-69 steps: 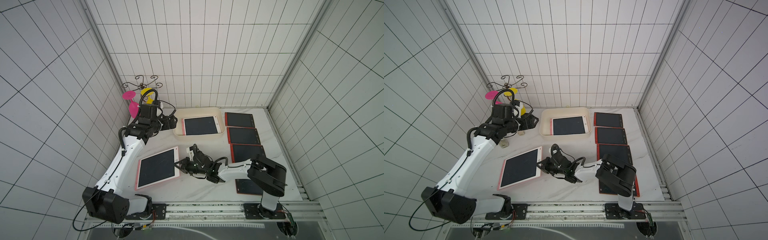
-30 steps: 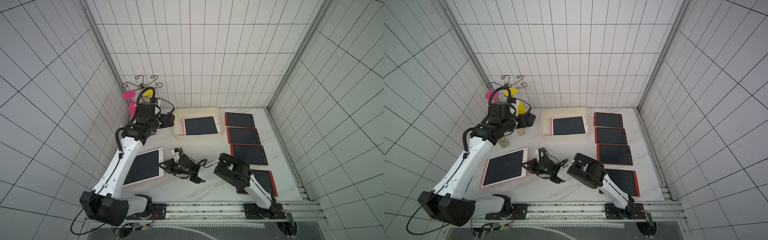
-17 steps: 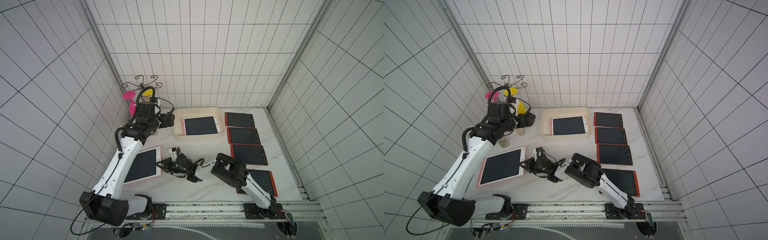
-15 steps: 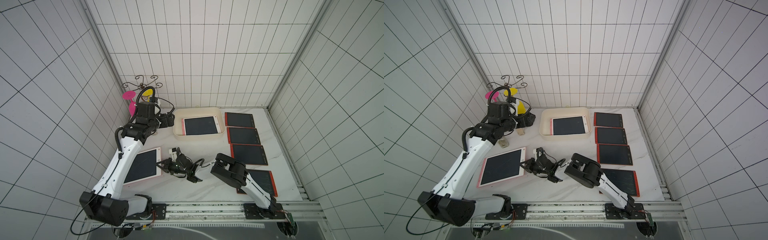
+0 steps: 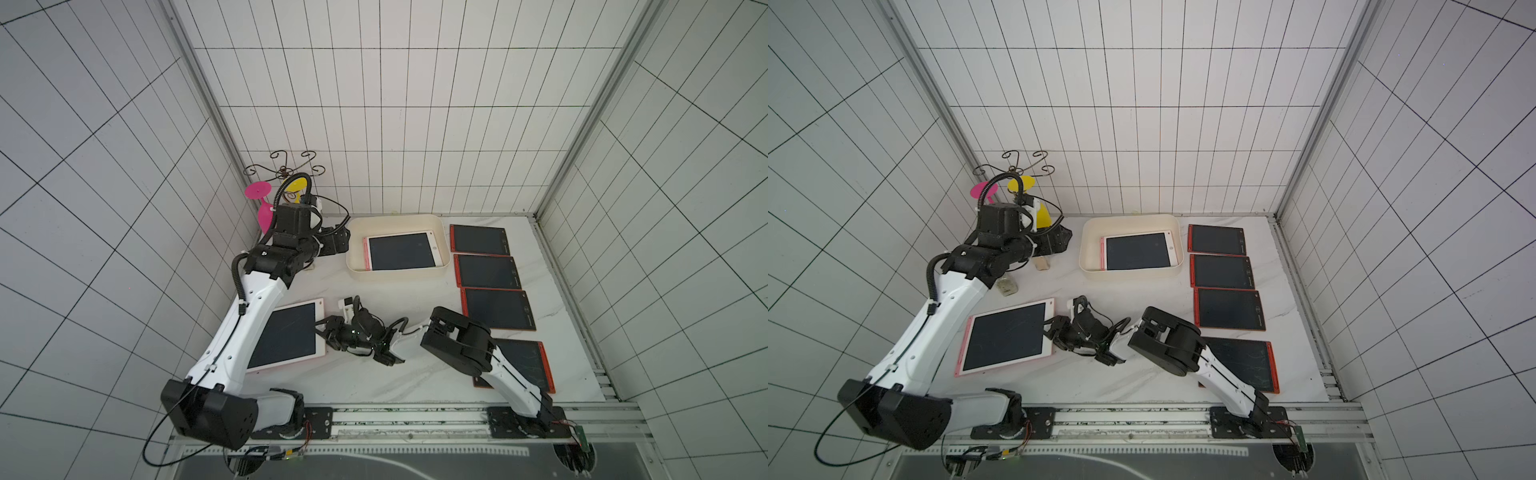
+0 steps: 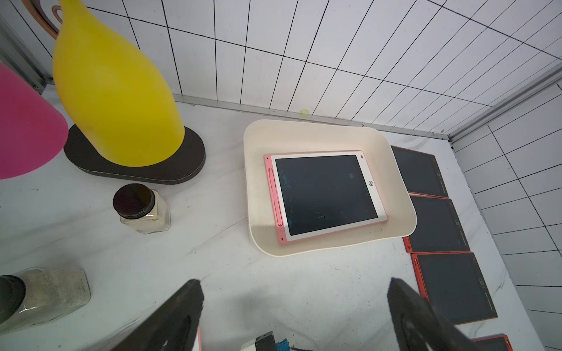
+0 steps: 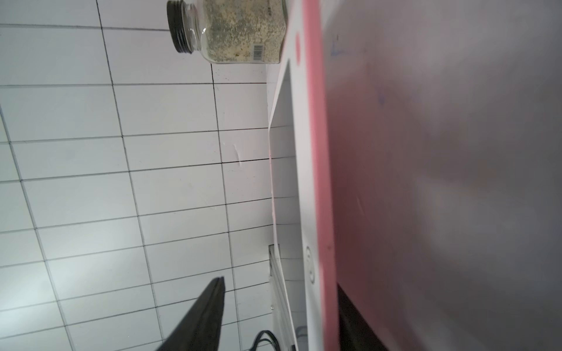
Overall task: Take out the writing tablet from the storage box
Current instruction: Place the writing tablet at the center of the board.
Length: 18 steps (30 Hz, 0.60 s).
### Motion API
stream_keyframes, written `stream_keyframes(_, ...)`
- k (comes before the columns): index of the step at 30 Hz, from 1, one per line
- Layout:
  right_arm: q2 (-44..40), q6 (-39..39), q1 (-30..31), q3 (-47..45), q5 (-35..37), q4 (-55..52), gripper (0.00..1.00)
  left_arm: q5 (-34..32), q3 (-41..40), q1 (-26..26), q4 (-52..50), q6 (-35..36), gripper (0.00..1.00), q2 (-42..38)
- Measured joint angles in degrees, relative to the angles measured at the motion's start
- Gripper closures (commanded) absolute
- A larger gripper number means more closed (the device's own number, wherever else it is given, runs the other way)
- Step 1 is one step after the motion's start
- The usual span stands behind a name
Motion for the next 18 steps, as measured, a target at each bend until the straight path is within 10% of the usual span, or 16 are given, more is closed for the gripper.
stream_keyframes(18,-5.20,-3.76,0.00,3.80,0.20,-20.57,0.33,0.00,0.00,0.00,0.11,-0.04,0.05,0.94)
